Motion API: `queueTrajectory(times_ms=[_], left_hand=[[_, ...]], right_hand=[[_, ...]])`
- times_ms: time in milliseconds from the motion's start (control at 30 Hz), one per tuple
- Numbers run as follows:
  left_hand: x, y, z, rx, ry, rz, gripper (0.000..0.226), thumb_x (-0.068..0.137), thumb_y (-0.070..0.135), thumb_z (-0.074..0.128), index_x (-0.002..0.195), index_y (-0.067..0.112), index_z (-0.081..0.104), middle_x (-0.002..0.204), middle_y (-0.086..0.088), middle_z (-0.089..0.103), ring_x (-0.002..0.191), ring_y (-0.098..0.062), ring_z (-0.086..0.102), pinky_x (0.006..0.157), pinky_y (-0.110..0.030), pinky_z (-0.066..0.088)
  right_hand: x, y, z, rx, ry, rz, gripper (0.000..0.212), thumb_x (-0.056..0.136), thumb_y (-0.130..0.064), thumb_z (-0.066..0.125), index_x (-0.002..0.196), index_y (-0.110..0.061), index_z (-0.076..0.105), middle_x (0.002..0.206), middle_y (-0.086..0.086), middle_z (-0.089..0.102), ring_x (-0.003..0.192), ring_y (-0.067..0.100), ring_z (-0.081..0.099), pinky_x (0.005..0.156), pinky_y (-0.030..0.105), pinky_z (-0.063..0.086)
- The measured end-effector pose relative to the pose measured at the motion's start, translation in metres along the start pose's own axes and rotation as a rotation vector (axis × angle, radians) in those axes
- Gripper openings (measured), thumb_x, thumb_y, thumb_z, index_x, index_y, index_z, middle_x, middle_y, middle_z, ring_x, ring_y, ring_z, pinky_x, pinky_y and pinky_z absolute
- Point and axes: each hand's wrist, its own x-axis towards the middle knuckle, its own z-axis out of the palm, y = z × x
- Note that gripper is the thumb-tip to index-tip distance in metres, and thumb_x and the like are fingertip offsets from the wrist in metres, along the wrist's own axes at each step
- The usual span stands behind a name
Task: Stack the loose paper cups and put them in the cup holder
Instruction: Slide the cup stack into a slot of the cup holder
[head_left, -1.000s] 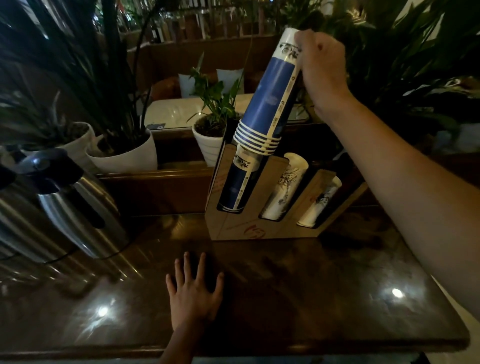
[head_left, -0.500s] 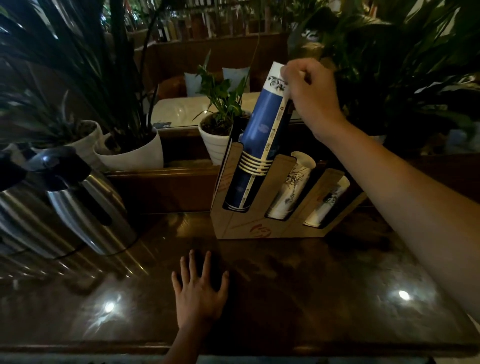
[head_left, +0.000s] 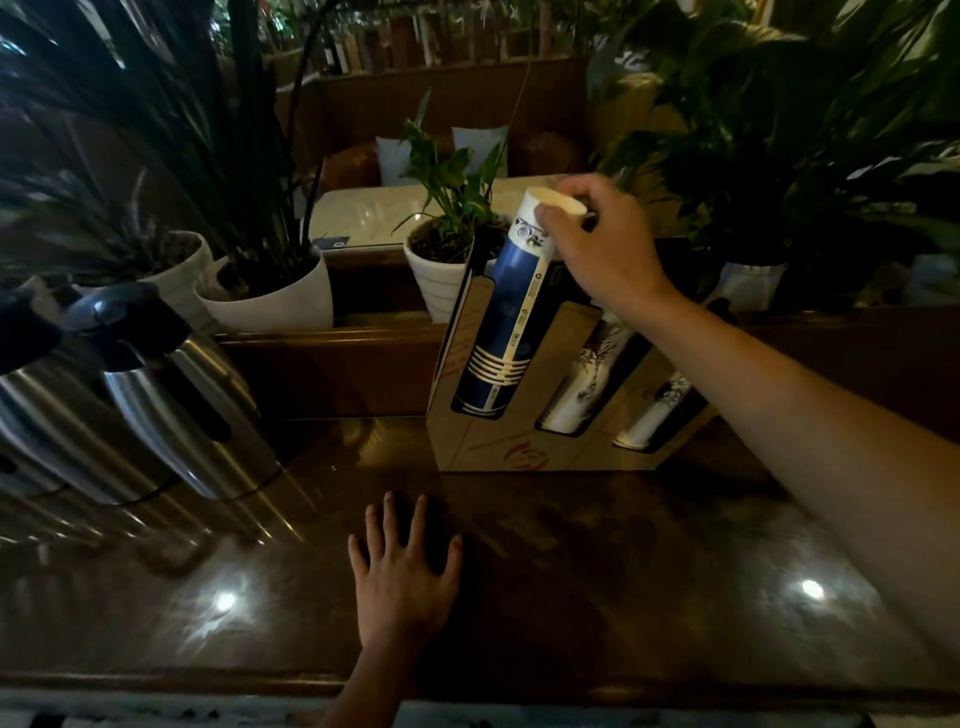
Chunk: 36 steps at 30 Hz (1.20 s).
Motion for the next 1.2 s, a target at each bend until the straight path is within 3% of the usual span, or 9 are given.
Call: queueTrajectory(times_ms=[200, 267, 400, 500, 567, 633, 733, 867, 1200], left_hand=[[-0.001, 0.001, -0.002, -0.009, 0.001, -0.009, 0.085, 0.085, 0.084, 0.003, 0.159, 0.041, 0.002, 0.168, -0.001, -0.013, 0.152, -0.023, -0.022, 0.122, -0.050, -0.013], [-0.001, 0.001, -0.002, -0.006, 0.004, -0.009, 0.085, 0.084, 0.084, 0.003, 0.159, 0.041, 0.002, 0.168, -0.001, -0.012, 0.152, -0.023, -0.022, 0.122, -0.050, -0.013], [-0.001, 0.002, -0.002, -0.001, 0.000, -0.010, 0.085, 0.084, 0.084, 0.002, 0.159, 0.041, 0.002, 0.168, -0.002, -0.012, 0.152, -0.024, -0.022, 0.122, -0.050, -0.012], [-0.001, 0.001, -0.003, -0.003, -0.011, -0.007, 0.085, 0.085, 0.083, 0.004, 0.159, 0.041, 0.001, 0.168, -0.002, -0.013, 0.152, -0.024, -0.021, 0.122, -0.051, -0.011], [-0.001, 0.001, -0.003, -0.004, -0.021, -0.011, 0.086, 0.084, 0.084, 0.002, 0.159, 0.041, 0.000, 0.168, -0.001, -0.013, 0.152, -0.024, -0.022, 0.123, -0.052, -0.009], [-0.001, 0.001, -0.002, 0.000, -0.024, -0.013, 0.087, 0.083, 0.084, 0.000, 0.158, 0.041, 0.000, 0.168, -0.001, -0.014, 0.152, -0.024, -0.022, 0.124, -0.053, -0.008], [-0.001, 0.002, -0.002, 0.000, -0.022, -0.013, 0.091, 0.080, 0.086, -0.005, 0.159, 0.041, 0.001, 0.168, -0.001, -0.012, 0.152, -0.024, -0.021, 0.124, -0.053, -0.008], [0.000, 0.001, -0.002, 0.000, -0.018, -0.001, 0.092, 0.079, 0.086, -0.006, 0.159, 0.041, 0.002, 0.168, -0.001, -0.013, 0.152, -0.024, -0.022, 0.123, -0.053, -0.009], [-0.001, 0.002, -0.005, 0.025, -0.066, 0.018, 0.091, 0.080, 0.083, -0.012, 0.159, 0.037, -0.009, 0.166, -0.005, -0.021, 0.150, -0.028, -0.026, 0.123, -0.056, -0.008]], right_hand=[[-0.014, 0.001, 0.007, -0.084, -0.037, -0.047, 0.045, 0.083, -0.041, 0.066, 0.118, -0.013, 0.064, 0.100, -0.007, 0.064, 0.084, -0.003, 0.060, 0.066, 0.012, 0.047], [-0.017, 0.002, 0.008, -0.121, -0.078, -0.063, 0.042, 0.083, -0.042, 0.064, 0.115, -0.014, 0.062, 0.099, -0.004, 0.064, 0.084, 0.007, 0.062, 0.065, 0.021, 0.049], [-0.022, 0.006, 0.010, -0.339, -0.200, -0.065, 0.038, 0.088, -0.046, 0.058, 0.111, -0.017, 0.056, 0.100, 0.007, 0.061, 0.089, 0.025, 0.056, 0.058, 0.024, 0.033], [-0.025, -0.002, 0.010, -0.469, -0.225, -0.096, 0.037, 0.089, -0.047, 0.048, 0.106, -0.014, 0.052, 0.096, 0.007, 0.057, 0.093, 0.028, 0.053, 0.066, 0.030, 0.034], [-0.031, -0.007, 0.011, -0.577, -0.209, -0.133, 0.040, 0.092, -0.045, 0.043, 0.110, -0.012, 0.053, 0.104, 0.012, 0.060, 0.102, 0.031, 0.052, 0.073, 0.035, 0.040], [-0.040, -0.009, 0.014, -0.668, -0.154, -0.185, 0.041, 0.096, -0.039, 0.043, 0.124, -0.011, 0.055, 0.125, 0.015, 0.058, 0.115, 0.032, 0.051, 0.086, 0.041, 0.048], [-0.051, -0.009, 0.021, -0.748, -0.105, -0.224, 0.046, 0.100, -0.031, 0.044, 0.143, -0.014, 0.045, 0.144, 0.016, 0.049, 0.126, 0.034, 0.049, 0.095, 0.047, 0.047], [-0.055, -0.008, 0.026, -0.801, -0.103, -0.213, 0.050, 0.102, -0.030, 0.040, 0.149, -0.014, 0.038, 0.147, 0.020, 0.047, 0.128, 0.037, 0.048, 0.095, 0.048, 0.046], [-0.059, -0.009, 0.032, -0.747, -0.044, -0.242, 0.047, 0.101, -0.025, 0.042, 0.145, -0.009, 0.048, 0.141, 0.024, 0.053, 0.128, 0.038, 0.050, 0.104, 0.045, 0.042]])
